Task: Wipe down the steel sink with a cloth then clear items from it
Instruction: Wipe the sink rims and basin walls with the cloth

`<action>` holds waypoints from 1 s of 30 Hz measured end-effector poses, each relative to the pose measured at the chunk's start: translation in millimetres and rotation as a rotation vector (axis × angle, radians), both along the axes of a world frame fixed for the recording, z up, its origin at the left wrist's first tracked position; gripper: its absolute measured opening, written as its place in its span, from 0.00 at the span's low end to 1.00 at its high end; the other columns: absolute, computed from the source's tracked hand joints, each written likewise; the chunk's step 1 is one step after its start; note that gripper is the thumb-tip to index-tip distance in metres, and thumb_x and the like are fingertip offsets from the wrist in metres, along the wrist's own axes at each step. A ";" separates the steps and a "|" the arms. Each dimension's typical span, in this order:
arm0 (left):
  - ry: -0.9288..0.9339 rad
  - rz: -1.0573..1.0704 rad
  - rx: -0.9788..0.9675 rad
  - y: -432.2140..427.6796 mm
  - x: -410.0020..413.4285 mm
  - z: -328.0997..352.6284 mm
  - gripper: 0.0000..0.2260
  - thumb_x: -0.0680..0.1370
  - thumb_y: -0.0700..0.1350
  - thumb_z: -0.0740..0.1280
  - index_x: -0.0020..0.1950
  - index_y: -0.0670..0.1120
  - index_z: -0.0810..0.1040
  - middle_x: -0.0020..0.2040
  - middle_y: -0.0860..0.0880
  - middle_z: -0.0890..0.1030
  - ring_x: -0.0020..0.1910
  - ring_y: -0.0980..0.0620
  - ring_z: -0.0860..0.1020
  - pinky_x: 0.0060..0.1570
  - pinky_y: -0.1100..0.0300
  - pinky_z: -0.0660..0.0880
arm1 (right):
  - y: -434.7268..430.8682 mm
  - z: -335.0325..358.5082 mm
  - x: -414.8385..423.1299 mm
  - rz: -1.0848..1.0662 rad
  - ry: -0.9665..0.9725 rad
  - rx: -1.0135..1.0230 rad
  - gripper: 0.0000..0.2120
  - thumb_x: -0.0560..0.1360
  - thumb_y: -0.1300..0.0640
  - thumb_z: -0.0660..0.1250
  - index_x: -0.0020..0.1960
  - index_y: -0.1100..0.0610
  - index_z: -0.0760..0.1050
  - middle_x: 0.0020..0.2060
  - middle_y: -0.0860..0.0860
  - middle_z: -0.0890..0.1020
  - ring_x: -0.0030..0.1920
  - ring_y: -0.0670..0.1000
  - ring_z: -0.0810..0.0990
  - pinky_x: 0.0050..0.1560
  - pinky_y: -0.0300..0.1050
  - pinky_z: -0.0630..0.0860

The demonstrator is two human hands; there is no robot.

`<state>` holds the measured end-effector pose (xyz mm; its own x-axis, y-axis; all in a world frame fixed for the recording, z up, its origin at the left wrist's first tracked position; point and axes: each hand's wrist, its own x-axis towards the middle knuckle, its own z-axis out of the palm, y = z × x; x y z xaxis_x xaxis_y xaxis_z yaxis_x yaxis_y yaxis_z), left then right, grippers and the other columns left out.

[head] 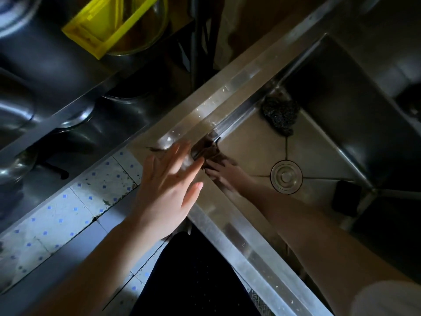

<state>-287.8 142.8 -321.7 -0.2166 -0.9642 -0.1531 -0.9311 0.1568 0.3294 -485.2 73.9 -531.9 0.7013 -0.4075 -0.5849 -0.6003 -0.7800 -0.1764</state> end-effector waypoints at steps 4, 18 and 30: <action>-0.012 0.004 -0.013 -9.7 -0.9 -1.2 0.21 0.77 0.52 0.56 0.64 0.44 0.76 0.71 0.39 0.68 0.69 0.39 0.68 0.64 0.36 0.64 | -22.4 7.4 -12.1 -0.101 -0.006 -0.023 0.27 0.80 0.62 0.54 0.76 0.49 0.53 0.77 0.49 0.51 0.73 0.57 0.59 0.61 0.54 0.74; -0.022 0.072 -0.021 -20.4 -1.3 -12.3 0.20 0.77 0.52 0.58 0.65 0.46 0.75 0.73 0.40 0.65 0.71 0.40 0.66 0.64 0.36 0.62 | -66.9 8.2 -26.7 -0.946 -0.067 -0.037 0.27 0.78 0.66 0.53 0.71 0.44 0.65 0.75 0.46 0.59 0.68 0.60 0.62 0.63 0.52 0.70; -0.013 0.000 -0.008 12.7 -11.2 -17.5 0.20 0.78 0.54 0.55 0.65 0.48 0.75 0.73 0.41 0.65 0.70 0.43 0.66 0.65 0.38 0.61 | 55.2 -1.8 -48.1 -0.379 -0.124 0.214 0.24 0.77 0.60 0.58 0.72 0.47 0.64 0.75 0.46 0.60 0.71 0.54 0.64 0.67 0.52 0.65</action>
<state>-299.0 155.5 -339.2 -0.2147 -0.9654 -0.1481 -0.9353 0.1595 0.3160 -533.3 129.1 -533.7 0.5962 -0.5278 -0.6050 -0.8006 -0.4473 -0.3987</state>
